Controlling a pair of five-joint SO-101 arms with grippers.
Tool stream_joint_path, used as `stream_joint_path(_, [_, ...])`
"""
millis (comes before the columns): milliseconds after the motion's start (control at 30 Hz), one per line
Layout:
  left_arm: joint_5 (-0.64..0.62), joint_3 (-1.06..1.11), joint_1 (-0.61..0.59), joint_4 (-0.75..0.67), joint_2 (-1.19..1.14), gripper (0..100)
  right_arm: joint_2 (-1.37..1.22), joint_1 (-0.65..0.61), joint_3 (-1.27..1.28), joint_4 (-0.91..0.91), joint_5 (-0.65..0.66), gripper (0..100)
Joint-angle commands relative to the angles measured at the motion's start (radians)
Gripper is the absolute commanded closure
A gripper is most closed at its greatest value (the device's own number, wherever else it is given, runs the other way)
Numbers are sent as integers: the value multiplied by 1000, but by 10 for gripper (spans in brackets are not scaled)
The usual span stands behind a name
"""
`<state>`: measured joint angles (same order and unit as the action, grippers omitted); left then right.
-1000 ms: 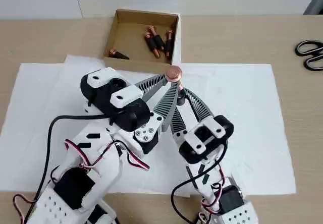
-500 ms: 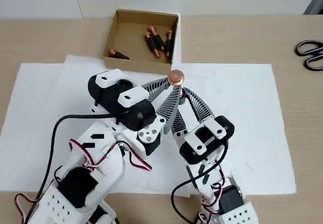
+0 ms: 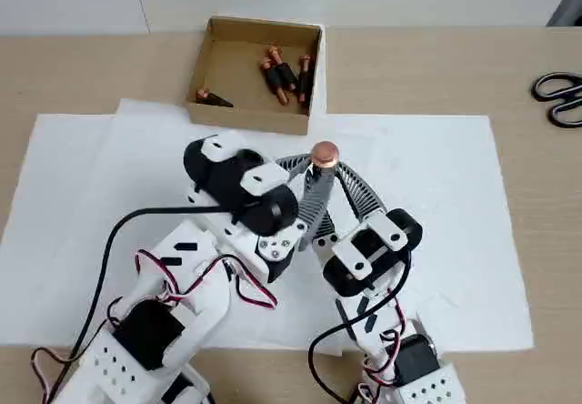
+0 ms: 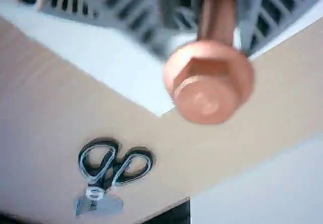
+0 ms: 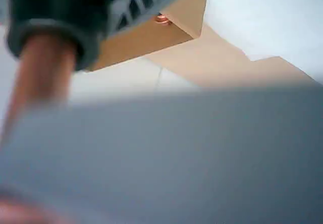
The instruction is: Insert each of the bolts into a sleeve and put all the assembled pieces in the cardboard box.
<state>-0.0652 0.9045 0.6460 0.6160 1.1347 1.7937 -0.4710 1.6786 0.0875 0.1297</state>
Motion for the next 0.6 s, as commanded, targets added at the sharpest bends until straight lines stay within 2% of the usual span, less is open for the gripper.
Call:
stream_joint_path(0, [14, -8, 0, 77, 3, 772, 21, 1, 2, -30, -6, 994])
stream_joint_path(233, [18, -44, -9, 94, -25, 765, 21, 1, 2, -30, -6, 994])
stream_joint_path(433, [18, -236, -158, 23, -17, 765, 21, 1, 5, -22, -6, 994])
stream_joint_path(567, [20, -292, -160, 140, 35, 773, 21, 1, 5, -22, -8, 994])
